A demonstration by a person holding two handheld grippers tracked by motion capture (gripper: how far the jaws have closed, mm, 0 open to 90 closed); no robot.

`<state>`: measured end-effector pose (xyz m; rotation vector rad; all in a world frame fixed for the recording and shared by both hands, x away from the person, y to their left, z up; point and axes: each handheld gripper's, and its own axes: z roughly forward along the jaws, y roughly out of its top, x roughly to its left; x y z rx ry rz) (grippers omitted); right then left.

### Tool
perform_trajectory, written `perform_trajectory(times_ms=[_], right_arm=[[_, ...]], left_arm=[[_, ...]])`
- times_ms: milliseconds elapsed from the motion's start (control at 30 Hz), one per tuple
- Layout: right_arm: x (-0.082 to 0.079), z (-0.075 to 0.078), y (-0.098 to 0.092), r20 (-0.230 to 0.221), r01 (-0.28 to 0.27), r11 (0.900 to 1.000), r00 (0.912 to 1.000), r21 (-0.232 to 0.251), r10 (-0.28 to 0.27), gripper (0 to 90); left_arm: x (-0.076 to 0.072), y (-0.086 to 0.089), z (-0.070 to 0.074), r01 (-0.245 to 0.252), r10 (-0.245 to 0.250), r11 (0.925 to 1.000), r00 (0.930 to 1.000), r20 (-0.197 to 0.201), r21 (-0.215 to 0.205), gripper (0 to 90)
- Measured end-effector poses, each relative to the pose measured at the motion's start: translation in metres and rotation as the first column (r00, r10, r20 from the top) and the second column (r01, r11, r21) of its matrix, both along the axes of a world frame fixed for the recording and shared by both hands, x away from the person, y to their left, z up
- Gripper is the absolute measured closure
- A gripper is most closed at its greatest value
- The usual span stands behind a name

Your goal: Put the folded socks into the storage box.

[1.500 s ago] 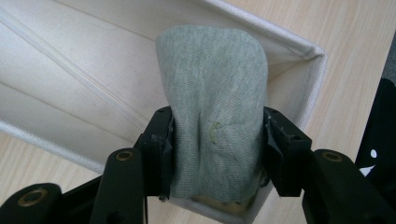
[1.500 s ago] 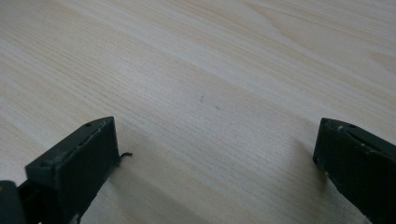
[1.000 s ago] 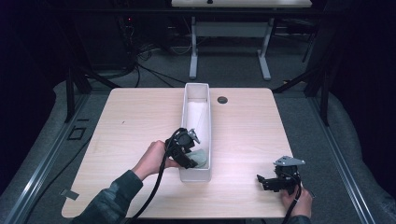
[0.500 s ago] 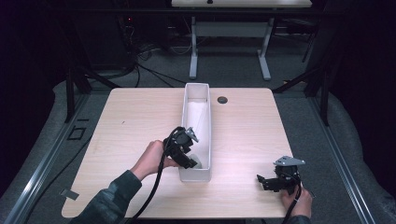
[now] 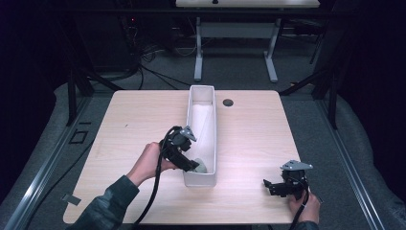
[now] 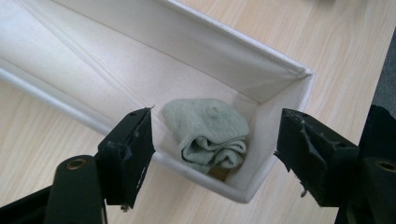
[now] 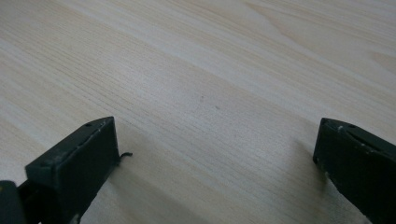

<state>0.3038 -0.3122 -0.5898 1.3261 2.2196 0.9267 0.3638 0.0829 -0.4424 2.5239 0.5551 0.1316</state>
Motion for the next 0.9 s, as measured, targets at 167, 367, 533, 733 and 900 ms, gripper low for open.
perform_trajectory(times_ms=[167,367,533,733,900], right_arm=[[0.000,0.000,0.000,0.000,0.002,1.000,1.0000,0.000,-0.002,0.0],[0.000,0.000,0.000,0.000,0.002,1.000,1.0000,0.000,-0.002,0.0],[0.000,0.000,0.000,0.000,0.002,1.000,1.0000,-0.001,-0.002,0.0],[0.001,0.000,0.000,0.003,-0.002,1.000,1.0000,-0.005,0.002,0.0],[0.001,0.000,0.000,0.003,-0.004,1.000,1.0000,-0.002,0.004,0.0]], left_arm=[[-0.005,0.015,0.010,-0.028,0.030,0.9987,0.9992,0.027,-0.043,22.7],[-0.009,0.033,0.017,-0.065,0.070,0.9945,0.9962,0.052,-0.082,16.6],[-0.015,0.049,0.020,-0.096,0.105,0.9868,0.9924,0.065,-0.131,15.2],[-0.024,0.069,0.021,-0.129,0.141,0.9822,0.9861,0.087,-0.137,11.5],[-0.030,0.089,0.024,-0.167,0.184,0.9743,0.9772,0.105,-0.151,8.3]])
